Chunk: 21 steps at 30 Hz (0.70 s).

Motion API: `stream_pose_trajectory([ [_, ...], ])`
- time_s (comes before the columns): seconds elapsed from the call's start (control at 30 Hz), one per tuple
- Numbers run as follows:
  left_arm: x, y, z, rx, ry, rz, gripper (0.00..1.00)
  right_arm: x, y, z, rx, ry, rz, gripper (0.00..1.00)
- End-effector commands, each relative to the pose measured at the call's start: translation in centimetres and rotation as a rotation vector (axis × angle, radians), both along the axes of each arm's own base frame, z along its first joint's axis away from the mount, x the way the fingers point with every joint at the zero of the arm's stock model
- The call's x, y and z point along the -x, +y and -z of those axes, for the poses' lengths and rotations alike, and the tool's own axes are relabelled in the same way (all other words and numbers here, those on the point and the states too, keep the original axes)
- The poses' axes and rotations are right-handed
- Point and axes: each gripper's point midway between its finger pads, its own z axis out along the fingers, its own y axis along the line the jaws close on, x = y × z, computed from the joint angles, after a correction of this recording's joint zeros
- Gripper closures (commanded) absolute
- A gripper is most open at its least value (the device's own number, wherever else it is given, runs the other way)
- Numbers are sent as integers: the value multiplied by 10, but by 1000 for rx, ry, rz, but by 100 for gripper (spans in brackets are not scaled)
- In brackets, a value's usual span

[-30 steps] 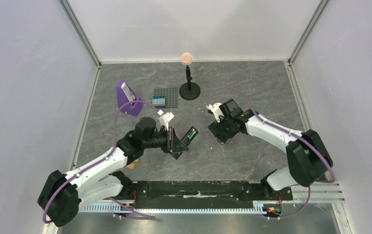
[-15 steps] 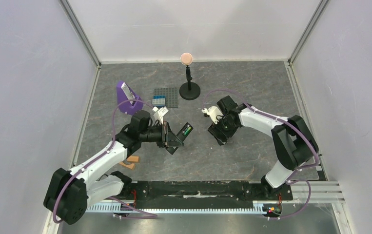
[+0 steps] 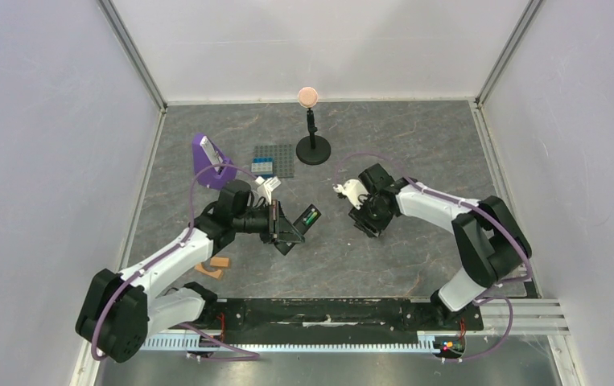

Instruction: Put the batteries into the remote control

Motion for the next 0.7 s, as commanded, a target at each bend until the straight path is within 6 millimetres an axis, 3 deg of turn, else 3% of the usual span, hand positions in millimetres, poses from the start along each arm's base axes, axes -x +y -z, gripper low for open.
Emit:
stream_pose_trajectory([
  [0.0, 3, -3, -13, 27, -12, 69, 98, 2, -6, -8, 22, -107, -43, 68],
  [0.2, 14, -2, -4, 13, 31, 118, 98, 2, 7, -49, -103, -303, -110, 72],
  [0.37, 25, -7, -1, 28, 76, 177, 98, 21, 29, -86, -210, -441, -259, 74],
  [0.67, 52, -22, 4, 12, 103, 290, 98, 54, 55, -137, -237, -597, -444, 72],
])
